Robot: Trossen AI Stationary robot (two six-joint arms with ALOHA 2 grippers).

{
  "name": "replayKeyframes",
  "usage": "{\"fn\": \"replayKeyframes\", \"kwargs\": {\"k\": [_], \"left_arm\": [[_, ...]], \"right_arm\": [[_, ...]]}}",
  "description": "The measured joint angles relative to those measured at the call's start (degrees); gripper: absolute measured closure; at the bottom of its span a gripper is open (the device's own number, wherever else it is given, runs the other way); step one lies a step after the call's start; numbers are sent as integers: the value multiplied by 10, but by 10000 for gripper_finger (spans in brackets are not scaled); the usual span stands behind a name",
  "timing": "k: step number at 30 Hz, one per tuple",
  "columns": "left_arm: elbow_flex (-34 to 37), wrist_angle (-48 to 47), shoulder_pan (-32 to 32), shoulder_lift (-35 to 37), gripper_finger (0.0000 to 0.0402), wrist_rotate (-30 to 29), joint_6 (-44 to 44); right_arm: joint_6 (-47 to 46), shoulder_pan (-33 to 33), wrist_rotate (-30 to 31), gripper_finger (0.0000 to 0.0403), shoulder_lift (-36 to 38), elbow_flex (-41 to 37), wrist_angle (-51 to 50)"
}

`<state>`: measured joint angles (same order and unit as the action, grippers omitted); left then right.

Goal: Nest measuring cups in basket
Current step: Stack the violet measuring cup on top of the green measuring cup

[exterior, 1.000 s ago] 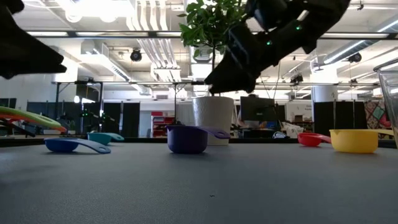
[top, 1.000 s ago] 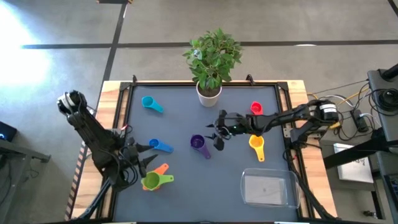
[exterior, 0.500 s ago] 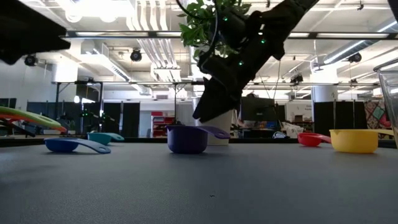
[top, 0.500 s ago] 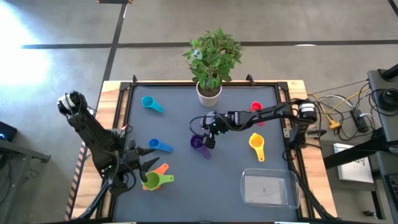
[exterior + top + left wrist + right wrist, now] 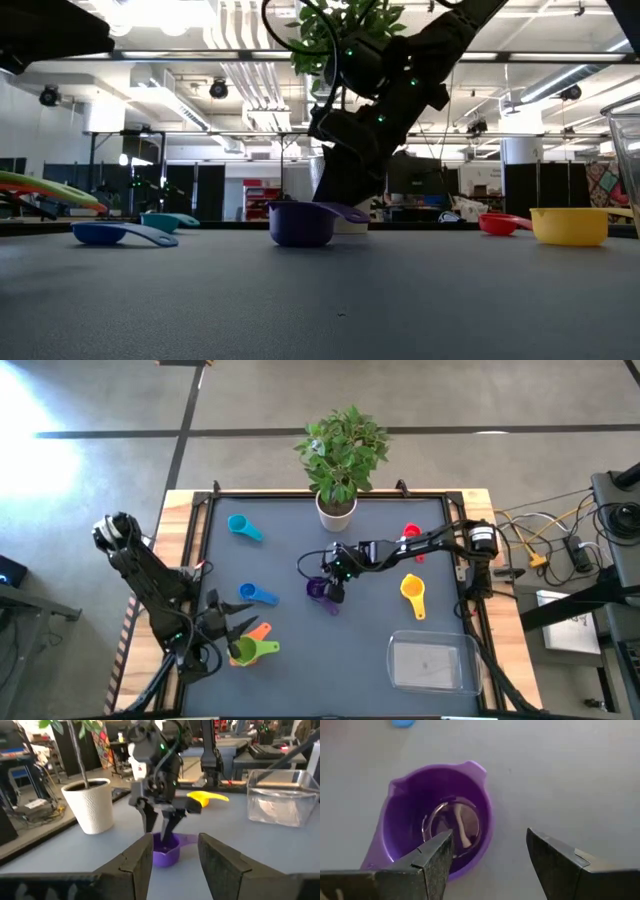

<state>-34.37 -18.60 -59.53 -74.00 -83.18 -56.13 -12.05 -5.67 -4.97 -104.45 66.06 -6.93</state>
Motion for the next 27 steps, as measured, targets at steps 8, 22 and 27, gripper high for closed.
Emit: {"fn": "replayKeyframes", "kwargs": {"k": [8,22,27], "left_arm": [[3,-4,2,4,263,-19,-4],[4,-5,2,8,263,-7,-16],[4,-14,2,32,263,45,-14]], "right_arm": [[21,0,0,270,-4,0,4],[45,-5,-11,393,4,18,32],[59,3,-60,394,4,58,34]]}}
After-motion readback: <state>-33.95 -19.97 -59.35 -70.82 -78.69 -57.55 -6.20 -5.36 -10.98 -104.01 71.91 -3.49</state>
